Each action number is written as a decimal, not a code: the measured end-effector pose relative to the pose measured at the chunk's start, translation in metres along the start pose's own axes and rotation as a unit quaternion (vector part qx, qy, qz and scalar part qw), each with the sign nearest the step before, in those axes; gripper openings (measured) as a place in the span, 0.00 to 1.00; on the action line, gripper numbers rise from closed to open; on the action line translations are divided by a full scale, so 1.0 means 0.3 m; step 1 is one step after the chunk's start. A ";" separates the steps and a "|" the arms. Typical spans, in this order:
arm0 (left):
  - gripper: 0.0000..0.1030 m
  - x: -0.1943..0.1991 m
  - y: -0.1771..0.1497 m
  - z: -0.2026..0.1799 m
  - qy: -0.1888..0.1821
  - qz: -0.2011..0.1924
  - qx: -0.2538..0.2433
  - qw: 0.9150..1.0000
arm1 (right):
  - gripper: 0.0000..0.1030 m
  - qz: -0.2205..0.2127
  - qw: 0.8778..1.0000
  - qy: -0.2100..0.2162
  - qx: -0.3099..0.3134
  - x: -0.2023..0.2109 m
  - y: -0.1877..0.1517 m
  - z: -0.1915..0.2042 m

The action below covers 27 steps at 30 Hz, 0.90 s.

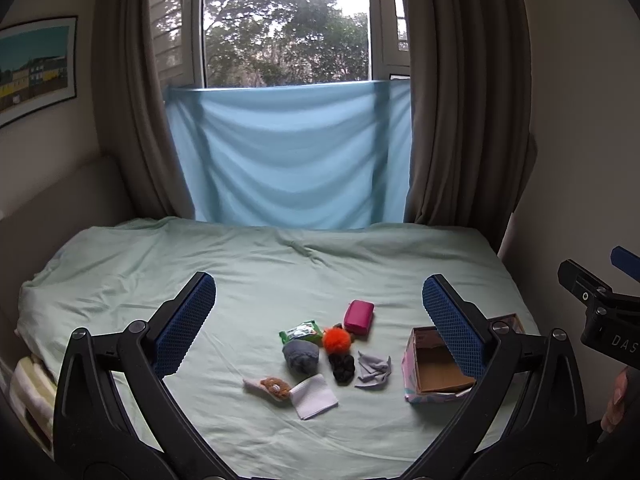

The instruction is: Organize soft objects

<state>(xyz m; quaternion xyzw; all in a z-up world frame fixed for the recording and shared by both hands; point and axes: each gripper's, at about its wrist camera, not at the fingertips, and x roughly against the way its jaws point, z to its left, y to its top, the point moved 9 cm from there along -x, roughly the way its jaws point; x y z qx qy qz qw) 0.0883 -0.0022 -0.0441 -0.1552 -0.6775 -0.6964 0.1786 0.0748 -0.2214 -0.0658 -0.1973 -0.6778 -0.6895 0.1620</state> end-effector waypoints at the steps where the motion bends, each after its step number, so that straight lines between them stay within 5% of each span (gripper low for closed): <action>1: 1.00 -0.002 0.000 0.002 0.000 0.000 0.001 1.000 | 1.00 0.000 1.000 -0.001 0.001 0.001 0.000 0.001; 27: 1.00 -0.022 -0.001 -0.020 0.003 0.006 -0.001 1.000 | 1.00 -0.003 1.000 0.002 -0.005 -0.012 -0.008 0.001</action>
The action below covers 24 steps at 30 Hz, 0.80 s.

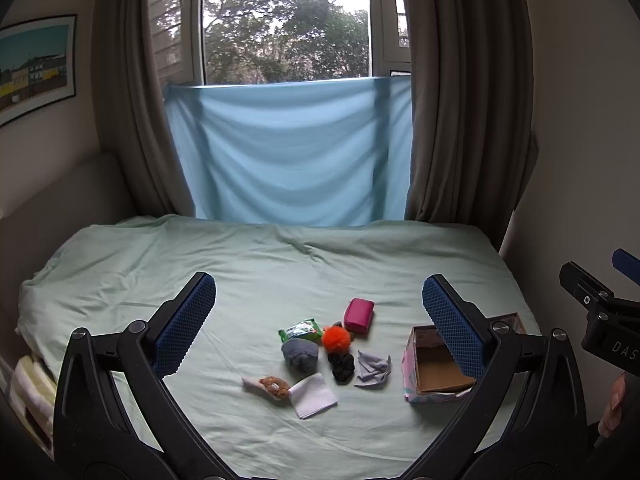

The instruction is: Organize soft objects

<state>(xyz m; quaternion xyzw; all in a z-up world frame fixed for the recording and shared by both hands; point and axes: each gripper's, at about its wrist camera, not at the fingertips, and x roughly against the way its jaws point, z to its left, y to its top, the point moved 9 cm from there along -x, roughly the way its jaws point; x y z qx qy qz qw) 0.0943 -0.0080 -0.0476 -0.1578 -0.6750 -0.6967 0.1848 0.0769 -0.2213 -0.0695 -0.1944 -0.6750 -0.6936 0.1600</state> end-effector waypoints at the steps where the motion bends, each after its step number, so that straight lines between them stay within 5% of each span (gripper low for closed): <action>1: 1.00 -0.002 0.000 0.000 0.000 0.001 0.000 1.000 | 1.00 -0.001 1.000 -0.001 0.000 0.005 0.000 -0.001; 24: 1.00 -0.029 -0.007 -0.015 -0.010 0.009 -0.002 1.000 | 1.00 0.002 1.000 0.009 -0.007 -0.011 0.008 -0.006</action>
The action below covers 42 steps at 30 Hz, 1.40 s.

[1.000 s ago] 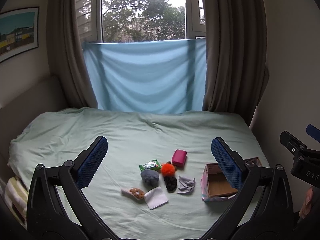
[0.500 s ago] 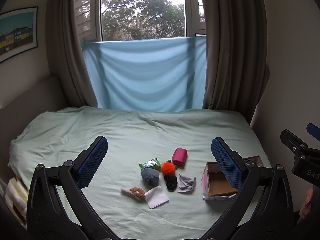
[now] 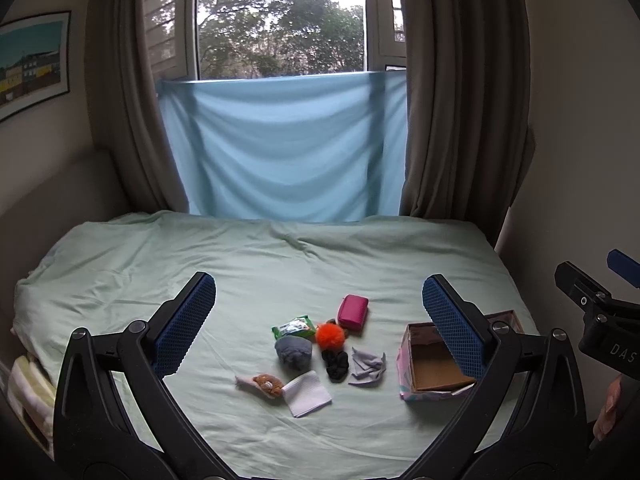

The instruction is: Organize soft objects

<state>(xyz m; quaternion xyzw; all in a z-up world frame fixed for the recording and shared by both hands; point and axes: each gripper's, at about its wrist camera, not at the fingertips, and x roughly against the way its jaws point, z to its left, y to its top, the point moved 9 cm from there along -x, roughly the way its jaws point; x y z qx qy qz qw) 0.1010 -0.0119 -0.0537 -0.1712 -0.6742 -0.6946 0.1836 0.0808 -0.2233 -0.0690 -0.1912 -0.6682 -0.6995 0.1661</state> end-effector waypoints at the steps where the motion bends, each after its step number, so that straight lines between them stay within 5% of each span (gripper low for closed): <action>1: 1.00 -0.002 0.001 -0.004 0.000 0.000 -0.001 1.000 | 1.00 -0.001 1.000 0.001 -0.001 -0.002 -0.002 -0.003; 24: 1.00 -0.147 -0.115 0.040 -0.001 0.043 -0.001 0.999 | 1.00 0.019 0.999 0.032 0.020 -0.112 -0.069 0.068; 42: 1.00 -0.647 -0.375 0.296 -0.102 0.137 -0.051 0.984 | 1.00 0.108 0.986 -0.065 -0.109 -0.456 -0.373 0.281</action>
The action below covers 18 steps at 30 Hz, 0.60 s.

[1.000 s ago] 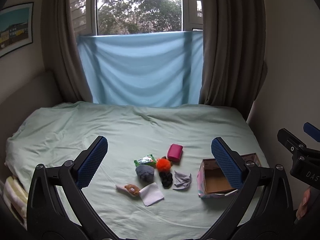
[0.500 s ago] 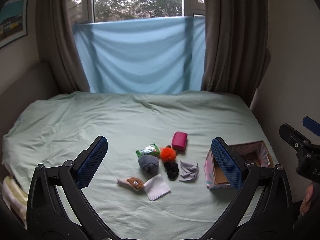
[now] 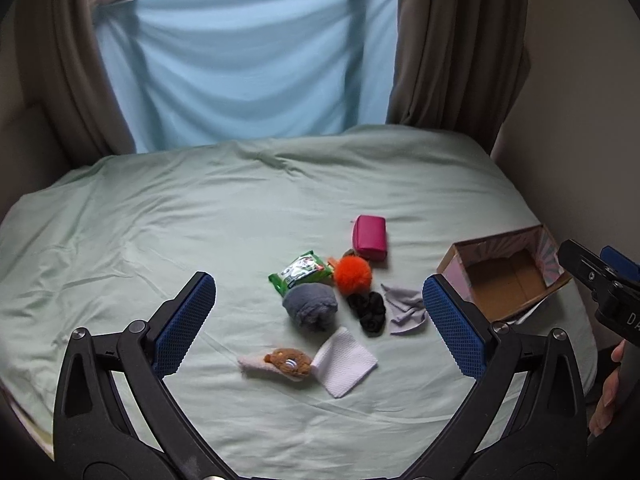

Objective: Organize soft objects
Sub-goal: 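Move both tools toward the items, left to grey ball, right to grey cloth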

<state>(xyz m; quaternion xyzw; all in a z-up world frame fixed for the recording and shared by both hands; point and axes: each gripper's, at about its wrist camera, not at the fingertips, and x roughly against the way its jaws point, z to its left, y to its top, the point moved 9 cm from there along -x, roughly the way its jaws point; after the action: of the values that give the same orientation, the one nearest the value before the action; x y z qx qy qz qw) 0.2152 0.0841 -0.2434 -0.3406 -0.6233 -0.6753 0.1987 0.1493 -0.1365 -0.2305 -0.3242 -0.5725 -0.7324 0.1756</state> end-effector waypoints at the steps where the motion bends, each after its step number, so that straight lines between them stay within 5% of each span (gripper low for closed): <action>1: 1.00 -0.040 -0.006 0.016 -0.004 0.003 -0.006 1.000 | 1.00 0.002 1.000 -0.005 -0.007 -0.023 -0.012 0.005; 18: 1.00 -0.715 -0.268 0.038 -0.063 0.088 -0.077 0.991 | 0.88 0.060 0.992 -0.084 -0.076 -0.584 -0.380 0.041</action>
<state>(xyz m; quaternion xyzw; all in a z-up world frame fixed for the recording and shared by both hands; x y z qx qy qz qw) 0.3096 0.0735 -0.4521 -0.4501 -0.5483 -0.6784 0.1912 0.2087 -0.1125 -0.4298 -0.4310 -0.5075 -0.7319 0.1451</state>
